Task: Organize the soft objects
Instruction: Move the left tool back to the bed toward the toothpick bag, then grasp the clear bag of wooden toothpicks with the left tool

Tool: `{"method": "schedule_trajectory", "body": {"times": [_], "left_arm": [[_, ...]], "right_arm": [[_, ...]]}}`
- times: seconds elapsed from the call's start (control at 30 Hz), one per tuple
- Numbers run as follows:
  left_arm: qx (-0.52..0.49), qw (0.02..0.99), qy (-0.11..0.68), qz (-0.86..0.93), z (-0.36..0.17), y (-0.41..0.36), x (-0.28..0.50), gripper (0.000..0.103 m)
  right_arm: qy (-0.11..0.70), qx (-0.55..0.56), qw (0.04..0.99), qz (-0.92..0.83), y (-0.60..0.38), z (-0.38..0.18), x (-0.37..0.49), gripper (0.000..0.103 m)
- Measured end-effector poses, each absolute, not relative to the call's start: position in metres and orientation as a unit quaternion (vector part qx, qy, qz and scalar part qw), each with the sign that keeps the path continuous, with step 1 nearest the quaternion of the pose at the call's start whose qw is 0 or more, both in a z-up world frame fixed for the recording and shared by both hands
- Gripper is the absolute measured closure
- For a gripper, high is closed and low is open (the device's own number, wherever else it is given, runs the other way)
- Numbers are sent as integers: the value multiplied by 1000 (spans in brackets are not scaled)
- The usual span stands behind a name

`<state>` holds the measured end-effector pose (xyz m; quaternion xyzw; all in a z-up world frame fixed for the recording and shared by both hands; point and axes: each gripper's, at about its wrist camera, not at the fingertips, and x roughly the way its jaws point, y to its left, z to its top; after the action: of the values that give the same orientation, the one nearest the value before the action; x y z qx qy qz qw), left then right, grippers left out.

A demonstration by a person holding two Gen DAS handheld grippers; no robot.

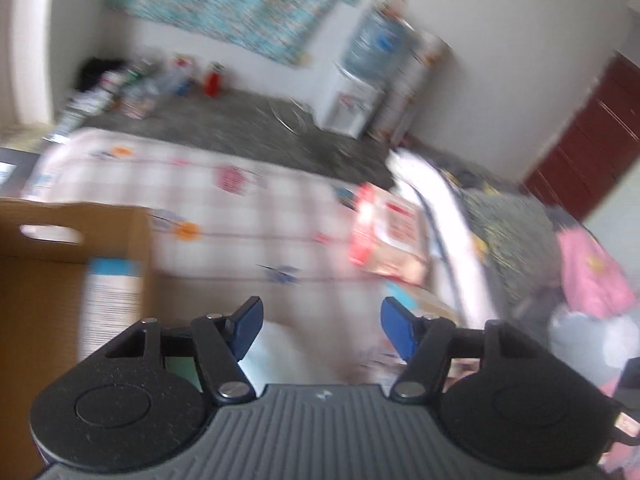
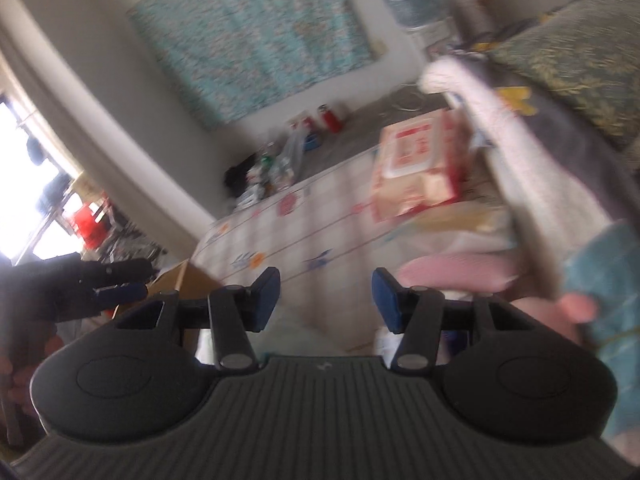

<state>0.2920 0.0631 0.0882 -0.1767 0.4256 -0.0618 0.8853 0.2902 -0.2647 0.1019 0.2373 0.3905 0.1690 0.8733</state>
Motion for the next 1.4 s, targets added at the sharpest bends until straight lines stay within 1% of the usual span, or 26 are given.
{"method": "schedule_trajectory", "body": {"times": [0.23, 0.27, 0.3, 0.37, 0.43, 0.57, 0.67, 0.73, 0.97, 1.0, 1.03, 1.07, 1.1, 1.17, 1.23, 1.4], "left_arm": [[-204, 821, 517, -129, 31, -14, 365, 43], [-208, 814, 525, -132, 23, -22, 374, 44], [-214, 809, 531, -132, 15, -28, 384, 47], [-231, 798, 542, -127, 0, -37, 402, 48], [-255, 783, 553, -127, -16, -42, 419, 49], [-269, 763, 577, -115, -43, -55, 447, 54], [-258, 756, 591, -112, -57, -63, 457, 58], [-265, 750, 597, -105, -67, -64, 463, 63], [-290, 741, 598, -98, -81, -57, 470, 70], [-290, 740, 598, -100, -81, -57, 470, 73], [-291, 740, 597, -104, -81, -58, 470, 78], [-290, 742, 595, -107, -79, -60, 470, 83], [-286, 746, 592, -107, -77, -61, 469, 83], [-274, 755, 587, -106, -72, -64, 466, 83], [-273, 760, 580, -108, -66, -63, 463, 84], [-273, 773, 560, -122, -44, -57, 452, 84]], "right_arm": [[435, 288, 846, 109, -321, 63, 339, 52], [444, 289, 842, 102, -323, 56, 348, 52], [452, 290, 838, 96, -326, 49, 357, 52], [470, 294, 828, 85, -330, 37, 375, 52], [483, 294, 821, 75, -334, 27, 392, 51], [505, 296, 809, 56, -338, 8, 417, 41], [526, 304, 793, 52, -341, -7, 431, 41], [536, 311, 783, 53, -338, -15, 436, 41], [554, 320, 767, 54, -325, -39, 456, 40], [553, 320, 767, 58, -323, -41, 457, 42], [551, 321, 768, 62, -320, -42, 458, 49], [549, 323, 768, 66, -318, -43, 458, 54], [547, 322, 770, 66, -316, -43, 458, 55], [539, 320, 776, 65, -314, -42, 458, 63], [531, 324, 781, 66, -314, -39, 457, 67], [507, 327, 793, 85, -321, -22, 449, 71]]}}
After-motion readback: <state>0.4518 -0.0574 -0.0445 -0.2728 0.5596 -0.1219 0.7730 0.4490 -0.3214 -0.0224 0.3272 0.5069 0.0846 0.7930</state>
